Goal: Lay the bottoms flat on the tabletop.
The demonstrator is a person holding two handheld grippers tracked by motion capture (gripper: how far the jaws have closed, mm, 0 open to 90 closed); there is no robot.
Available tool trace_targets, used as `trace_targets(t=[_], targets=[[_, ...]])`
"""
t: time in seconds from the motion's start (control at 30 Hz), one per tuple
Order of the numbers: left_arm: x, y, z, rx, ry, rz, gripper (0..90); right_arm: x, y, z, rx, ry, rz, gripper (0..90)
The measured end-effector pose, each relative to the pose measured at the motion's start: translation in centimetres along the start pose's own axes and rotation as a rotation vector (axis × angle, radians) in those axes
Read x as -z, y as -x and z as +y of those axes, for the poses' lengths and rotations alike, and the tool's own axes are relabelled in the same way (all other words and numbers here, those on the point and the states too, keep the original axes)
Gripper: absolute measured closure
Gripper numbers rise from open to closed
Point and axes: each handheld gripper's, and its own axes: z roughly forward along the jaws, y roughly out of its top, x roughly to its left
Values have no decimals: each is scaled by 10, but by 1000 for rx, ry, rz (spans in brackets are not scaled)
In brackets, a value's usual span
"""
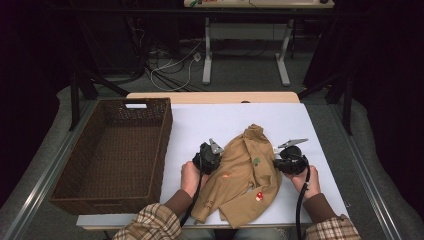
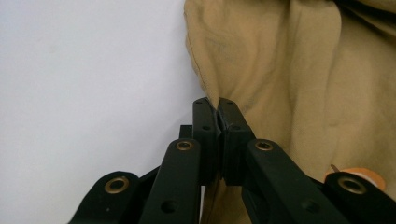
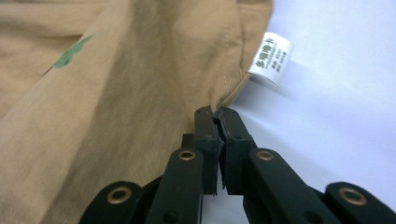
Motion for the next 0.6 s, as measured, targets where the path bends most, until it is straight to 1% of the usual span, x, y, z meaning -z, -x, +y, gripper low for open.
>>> trace_targets(t=[0.13, 0.17, 0.27, 0.37, 0.47, 0.5, 0.53, 0.6], targets=[[8, 1, -5, 3, -1, 20, 872, 4, 1, 1, 10, 8, -36, 873], [11, 1, -6, 4, -2, 21, 872, 5, 2, 1, 18, 11, -54, 873], [18, -1, -11, 5, -7, 34, 871, 9, 4, 0, 18, 20, -76, 873], [22, -3, -15, 8, -17, 40, 871, 11, 7, -1, 10, 15, -92, 873], [23, -3, -20, 14, -34, 36, 869, 12, 11, -2, 11, 1, -118, 873], [22, -2, -20, 11, -37, 33, 865, 12, 12, -3, 10, -11, -123, 871], [21, -2, -21, 3, -44, 34, 859, 12, 13, -3, 12, -26, -122, 869], [20, -2, -20, 3, -45, 32, 824, 10, 15, -5, 3, -45, -107, 859]])
